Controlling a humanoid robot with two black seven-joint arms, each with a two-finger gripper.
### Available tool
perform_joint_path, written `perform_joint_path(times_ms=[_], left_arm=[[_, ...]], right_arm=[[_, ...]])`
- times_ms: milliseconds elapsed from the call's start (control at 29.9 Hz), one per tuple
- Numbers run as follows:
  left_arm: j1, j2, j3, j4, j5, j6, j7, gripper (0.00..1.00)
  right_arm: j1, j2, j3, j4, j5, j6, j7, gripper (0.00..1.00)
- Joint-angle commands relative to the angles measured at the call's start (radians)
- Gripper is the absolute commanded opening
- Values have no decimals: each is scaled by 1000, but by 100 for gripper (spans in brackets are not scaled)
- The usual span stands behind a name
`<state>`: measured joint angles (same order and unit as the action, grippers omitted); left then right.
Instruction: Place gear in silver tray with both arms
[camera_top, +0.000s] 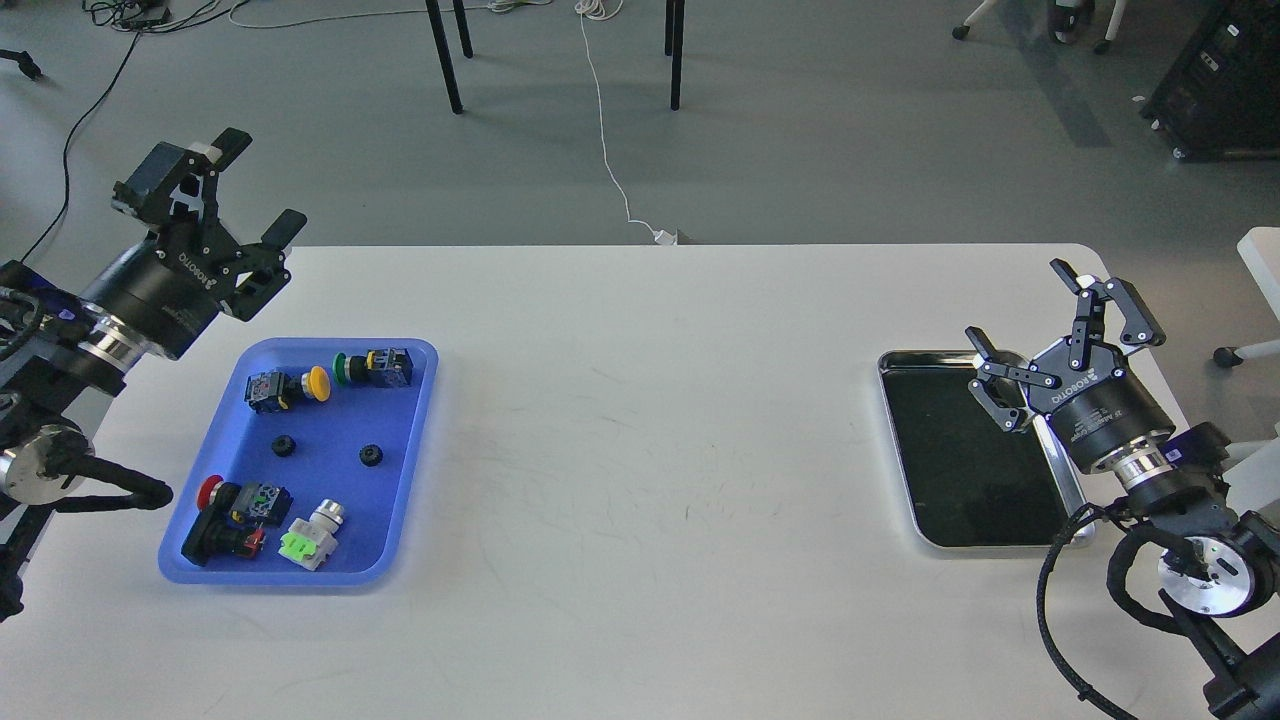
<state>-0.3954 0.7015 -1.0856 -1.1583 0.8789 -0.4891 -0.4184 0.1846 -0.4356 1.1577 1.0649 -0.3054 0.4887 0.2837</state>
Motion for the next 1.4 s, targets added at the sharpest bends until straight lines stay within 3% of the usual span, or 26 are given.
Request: perform_joint_path(times_ms=[0, 67, 234, 468, 768, 935, 1370], left_arm=[[-16, 67, 3, -104, 266, 0, -48, 99], [-16, 111, 4, -144, 435, 0, -70, 99], [-19, 214, 71, -176, 851, 0, -70, 99], [-131, 256, 367, -161, 1262, 0, -70, 99], [-284, 190, 611, 34, 1301, 32, -70, 95], [-286, 174, 624, 80, 1296, 35, -70, 82], [-278, 127, 625, 155, 1298, 35, -70, 73]], right_arm=[[1, 0, -1, 0, -1, 0, 0, 100], [1, 0, -1, 0, -1, 0, 0, 100], [4, 0, -1, 0, -1, 0, 0, 100], [7, -2, -3, 0, -1, 0, 0, 100], [7, -3, -3, 0, -1, 0, 0, 100], [6, -12, -1, 9, -1, 0, 2, 100], [-1, -22, -1, 10, -1, 0, 2, 100]])
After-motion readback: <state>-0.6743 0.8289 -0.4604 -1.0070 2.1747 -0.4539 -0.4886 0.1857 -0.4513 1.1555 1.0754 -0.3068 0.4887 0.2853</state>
